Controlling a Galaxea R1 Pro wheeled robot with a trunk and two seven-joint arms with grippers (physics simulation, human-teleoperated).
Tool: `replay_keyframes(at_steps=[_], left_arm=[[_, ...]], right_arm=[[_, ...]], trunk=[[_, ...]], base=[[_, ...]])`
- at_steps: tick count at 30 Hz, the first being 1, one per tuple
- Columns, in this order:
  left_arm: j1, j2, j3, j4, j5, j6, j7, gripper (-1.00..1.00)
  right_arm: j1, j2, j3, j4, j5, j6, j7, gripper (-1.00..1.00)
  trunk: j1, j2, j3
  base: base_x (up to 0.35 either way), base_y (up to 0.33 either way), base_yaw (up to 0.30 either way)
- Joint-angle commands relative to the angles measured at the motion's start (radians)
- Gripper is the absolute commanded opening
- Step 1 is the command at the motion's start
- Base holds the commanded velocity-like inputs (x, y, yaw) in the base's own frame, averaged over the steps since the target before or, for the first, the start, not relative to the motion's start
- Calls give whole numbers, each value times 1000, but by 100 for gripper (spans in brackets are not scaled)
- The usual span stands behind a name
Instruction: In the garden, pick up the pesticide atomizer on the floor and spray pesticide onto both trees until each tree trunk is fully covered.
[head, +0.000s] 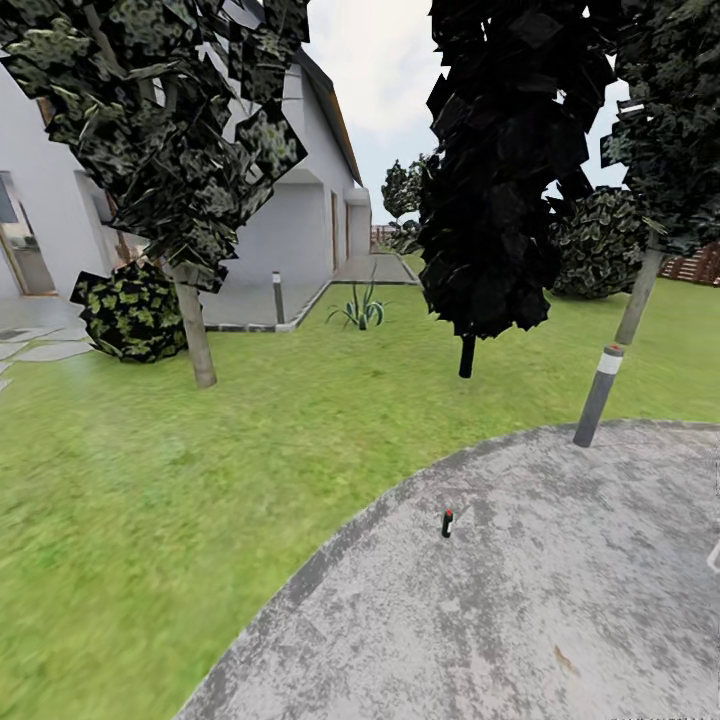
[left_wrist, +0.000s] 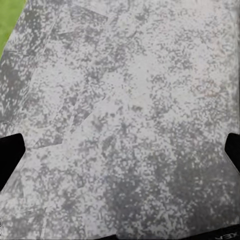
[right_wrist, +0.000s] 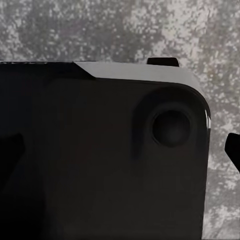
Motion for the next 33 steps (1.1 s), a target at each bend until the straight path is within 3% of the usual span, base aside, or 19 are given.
replay_keyframes(at_steps=[1, 3, 6, 11, 23, 33], left_arm=[[-3, -3, 0, 0, 0, 0, 0, 100], [-11, -12, -3, 0, -1, 0, -1, 100], [-19, -27, -37, -1, -1, 2, 0, 100], [-21, -32, -74, -1, 0, 3, 0, 100], [-20, -30, -77, -1, 0, -4, 0, 100], [-20, -29, -77, -1, 0, -6, 1, 100]], right_arm=[[0, 0, 0, 0, 0, 0, 0, 100], [0, 0, 0, 0, 0, 0, -1, 100], [0, 0, 0, 0, 0, -1, -1, 100], [0, 0, 0, 0, 0, -1, -1, 100], [0, 0, 0, 0, 0, -1, 0, 100], [0, 0, 0, 0, 0, -1, 0, 100]], trunk=[[0, 0, 0], [0, 0, 0], [0, 0, 0], [0, 0, 0], [0, 0, 0], [0, 0, 0]], base=[[235, 268, -268], [235, 266, -268], [235, 264, -268], [235, 263, -273], [252, 224, -285], [273, -125, -286]])
